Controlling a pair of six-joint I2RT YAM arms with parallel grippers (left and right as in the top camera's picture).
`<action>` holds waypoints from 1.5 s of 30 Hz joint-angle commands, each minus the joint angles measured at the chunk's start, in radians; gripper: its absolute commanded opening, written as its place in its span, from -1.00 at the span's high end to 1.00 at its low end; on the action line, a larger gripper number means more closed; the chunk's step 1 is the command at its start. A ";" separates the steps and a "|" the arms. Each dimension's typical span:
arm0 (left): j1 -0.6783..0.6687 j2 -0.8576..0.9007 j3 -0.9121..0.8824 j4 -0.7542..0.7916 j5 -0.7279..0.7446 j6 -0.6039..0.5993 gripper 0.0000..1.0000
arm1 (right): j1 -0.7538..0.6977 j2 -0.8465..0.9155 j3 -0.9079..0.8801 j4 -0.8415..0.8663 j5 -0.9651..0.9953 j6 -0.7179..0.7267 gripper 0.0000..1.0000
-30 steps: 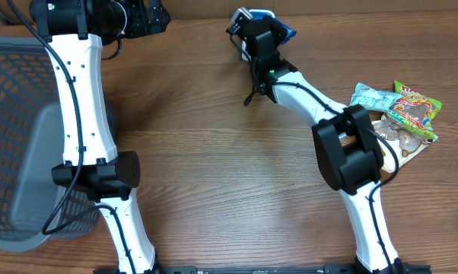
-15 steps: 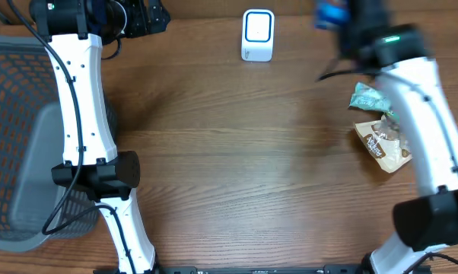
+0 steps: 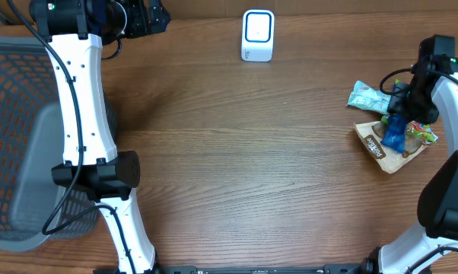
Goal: Scan the item barcode
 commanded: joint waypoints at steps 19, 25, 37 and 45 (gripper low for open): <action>-0.001 -0.015 0.014 0.003 0.007 -0.006 -0.99 | -0.040 -0.875 0.290 -0.177 -0.415 -0.151 -1.00; -0.001 -0.015 0.014 0.003 0.007 -0.006 -0.99 | 0.009 -1.015 0.290 -0.181 -0.415 -0.148 -1.00; -0.002 -0.015 0.014 0.004 0.007 -0.006 -0.99 | 0.018 -1.238 -0.098 0.026 -0.237 -0.175 -1.00; -0.002 -0.015 0.014 0.003 0.007 -0.006 -1.00 | 0.020 -1.575 -0.810 0.643 -0.296 -0.174 -1.00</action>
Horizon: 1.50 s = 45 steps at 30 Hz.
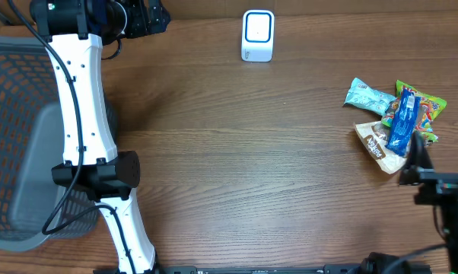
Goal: Scan the item barcode
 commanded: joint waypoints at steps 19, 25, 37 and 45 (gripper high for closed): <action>-0.002 -0.015 0.014 0.004 0.006 -0.006 -1.00 | 0.123 -0.408 -0.933 0.573 -0.080 0.003 -1.00; -0.002 -0.015 0.014 0.004 0.006 -0.006 -1.00 | 0.210 -0.407 -0.933 0.553 -0.080 0.003 -1.00; -0.002 -0.015 0.014 0.004 0.007 -0.005 -0.99 | 0.212 -0.407 -0.933 0.553 -0.080 0.003 -1.00; -0.002 -0.015 0.014 0.004 0.006 -0.005 -0.99 | 0.212 -0.407 -0.933 0.553 -0.080 0.003 -1.00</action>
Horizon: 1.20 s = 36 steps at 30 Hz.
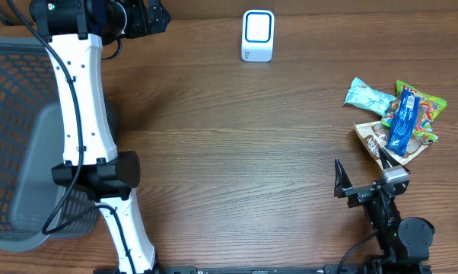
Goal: Scan the item barcode
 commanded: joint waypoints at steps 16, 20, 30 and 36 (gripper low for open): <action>-0.174 -0.700 -0.943 -0.012 -0.002 0.003 -1.00 | 0.005 -0.012 -0.010 0.005 -0.003 0.003 -1.00; -0.181 -0.984 -1.223 0.240 -0.160 0.035 -0.99 | 0.005 -0.012 -0.010 0.005 -0.003 0.003 -1.00; -0.023 -1.587 -2.031 1.027 -0.218 0.134 -1.00 | 0.005 -0.012 -0.010 0.005 -0.003 0.003 -1.00; 0.065 -1.962 -2.472 1.318 -0.281 0.161 -0.99 | 0.005 -0.012 -0.010 0.005 -0.003 0.003 -1.00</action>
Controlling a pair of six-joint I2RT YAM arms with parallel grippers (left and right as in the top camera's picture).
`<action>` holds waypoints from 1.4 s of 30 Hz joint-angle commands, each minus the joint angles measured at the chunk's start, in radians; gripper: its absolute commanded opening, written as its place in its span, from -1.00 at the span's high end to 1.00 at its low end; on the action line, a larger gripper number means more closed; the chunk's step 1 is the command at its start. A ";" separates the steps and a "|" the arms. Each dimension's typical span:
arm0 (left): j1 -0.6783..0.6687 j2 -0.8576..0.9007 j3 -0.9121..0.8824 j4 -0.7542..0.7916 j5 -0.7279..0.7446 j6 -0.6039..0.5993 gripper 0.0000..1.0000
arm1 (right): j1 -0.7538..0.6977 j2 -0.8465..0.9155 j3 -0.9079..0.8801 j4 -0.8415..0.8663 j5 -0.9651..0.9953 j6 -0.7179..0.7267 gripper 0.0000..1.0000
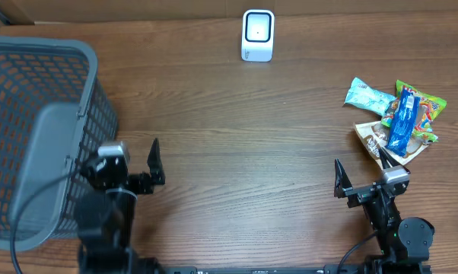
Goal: Scan the item barcode
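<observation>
The white barcode scanner (258,34) stands at the back middle of the table. A pile of snack packets lies at the right: a blue bar (404,120) on top, a light-blue packet (368,97), a green-yellow bag (433,106) and a brown packet (375,141). My right gripper (361,169) sits folded at the front right, open and holding nothing, just short of the pile. My left gripper (128,164) sits folded at the front left, open and holding nothing, beside the basket.
A large grey mesh basket (62,53) fills the left side of the table, with its flat grey handle (42,167) close to my left arm. Bare wooden tabletop (236,144) lies between the two arms and the scanner.
My left arm, which reached up along the basket to the back left corner, now sits folded at the front left with its gripper open. The right arm and the packets have not moved.
My right gripper was down on the pile at the blue bar. Then the bar lay across the top of the pile and the gripper was off it at the right front. Then the right arm sat folded and open at the front, and now the left does too.
</observation>
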 commanded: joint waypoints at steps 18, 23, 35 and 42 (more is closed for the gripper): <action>0.070 -0.390 -0.448 0.193 0.073 0.084 -1.00 | 0.004 -0.008 -0.010 0.005 -0.003 0.003 -1.00; 0.070 -0.388 -0.448 0.187 0.066 0.086 -0.99 | 0.004 -0.008 -0.010 0.005 -0.003 0.003 -1.00; 0.070 -0.386 -0.448 0.187 0.066 0.086 -0.99 | 0.004 -0.008 -0.010 0.005 -0.003 0.003 -1.00; 0.070 -0.386 -0.448 0.187 0.066 0.086 -1.00 | 0.004 -0.008 -0.010 0.005 -0.003 0.003 -1.00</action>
